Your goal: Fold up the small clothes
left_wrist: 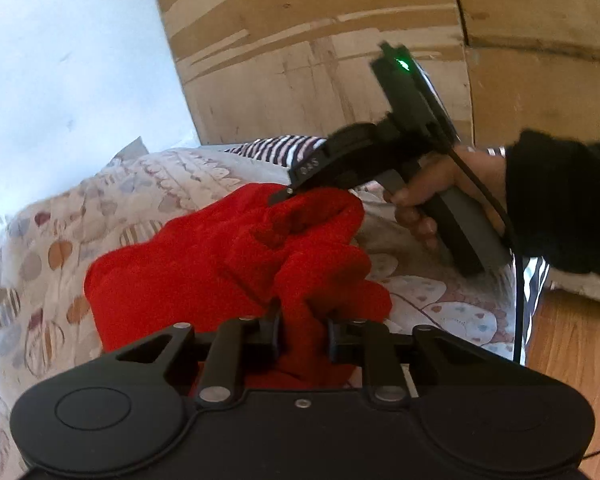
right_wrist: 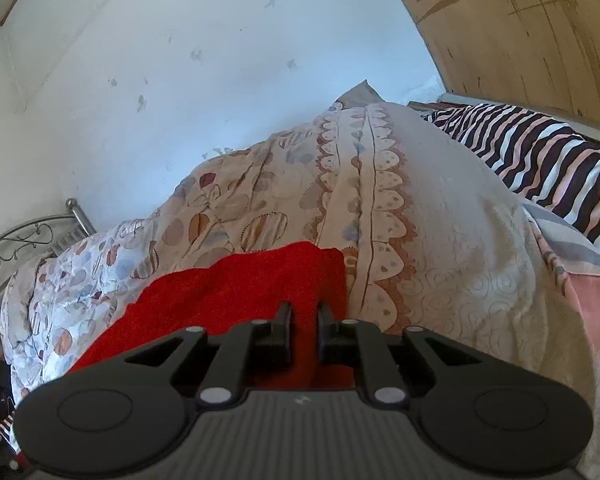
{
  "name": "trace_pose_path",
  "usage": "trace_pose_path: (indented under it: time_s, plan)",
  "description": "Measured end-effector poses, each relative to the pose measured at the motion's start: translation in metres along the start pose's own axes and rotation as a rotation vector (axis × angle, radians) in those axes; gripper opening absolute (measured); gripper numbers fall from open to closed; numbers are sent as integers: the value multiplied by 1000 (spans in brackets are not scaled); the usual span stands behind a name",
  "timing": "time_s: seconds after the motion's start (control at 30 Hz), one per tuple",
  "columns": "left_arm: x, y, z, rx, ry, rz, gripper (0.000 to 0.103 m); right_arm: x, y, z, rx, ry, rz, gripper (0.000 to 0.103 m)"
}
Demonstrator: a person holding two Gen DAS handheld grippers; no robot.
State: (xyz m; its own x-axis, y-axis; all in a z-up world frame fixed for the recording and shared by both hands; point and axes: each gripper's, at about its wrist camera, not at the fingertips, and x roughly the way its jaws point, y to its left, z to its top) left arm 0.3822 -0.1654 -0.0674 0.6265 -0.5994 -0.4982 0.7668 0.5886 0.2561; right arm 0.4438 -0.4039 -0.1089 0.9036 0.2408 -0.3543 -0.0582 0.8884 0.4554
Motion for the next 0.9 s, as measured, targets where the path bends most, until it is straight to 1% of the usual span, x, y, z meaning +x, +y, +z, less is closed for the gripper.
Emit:
trace_pose_path:
  time_s: [0.03, 0.07, 0.13, 0.17, 0.2, 0.23, 0.27, 0.37, 0.4, 0.43, 0.47, 0.57, 0.63, 0.73, 0.77, 0.83, 0.9]
  plan:
    - [-4, 3, 0, -32, -14, -9, 33, 0, 1, 0, -10, -2, -11, 24]
    - [-9, 7, -1, -74, -29, -19, 37, -1, 5, 1, -24, -7, -23, 36]
    - [-20, 16, -2, -159, -49, -40, 55, -5, 14, 2, -51, -23, -49, 46]
    - [-27, 22, -3, -213, -67, -54, 60, -8, 18, 3, -63, -30, -53, 52]
    - [-33, 25, -4, -258, -85, -60, 69, -12, 22, 3, -78, -40, -55, 55]
    - [-40, 29, -5, -302, -101, -58, 77, -17, 26, 3, -92, -52, -61, 67]
    - [-46, 32, -6, -335, -115, -54, 80, -22, 32, 2, -104, -68, -70, 78]
    - [-65, 41, -8, -421, -148, -16, 88, -36, 50, 0, -142, -119, -71, 93]
    - [-72, 45, -8, -453, -155, 17, 94, -40, 55, -1, -150, -131, -68, 95]
    - [-78, 50, -9, -488, -161, 52, 101, -45, 61, -2, -157, -142, -61, 99]
    - [-82, 56, -10, -529, -162, 92, 102, -50, 66, -4, -163, -152, -52, 103]
    - [-86, 74, -16, -639, -150, 188, 102, -60, 83, -12, -188, -157, -25, 103]
    - [-81, 84, -20, -699, -107, 240, 102, -64, 93, -21, -227, -136, -9, 103]
    - [-70, 96, -29, -773, -53, 249, 102, -64, 104, -41, -299, -109, -50, 103]
    - [-67, 97, -32, -786, -41, 247, 102, -64, 106, -49, -311, -99, -69, 103]
    - [-58, 96, -40, -806, 8, 245, 102, -63, 106, -64, -331, -72, -111, 103]
    - [-50, 94, -49, -816, 48, 240, 102, -64, 103, -80, -346, -57, -176, 103]
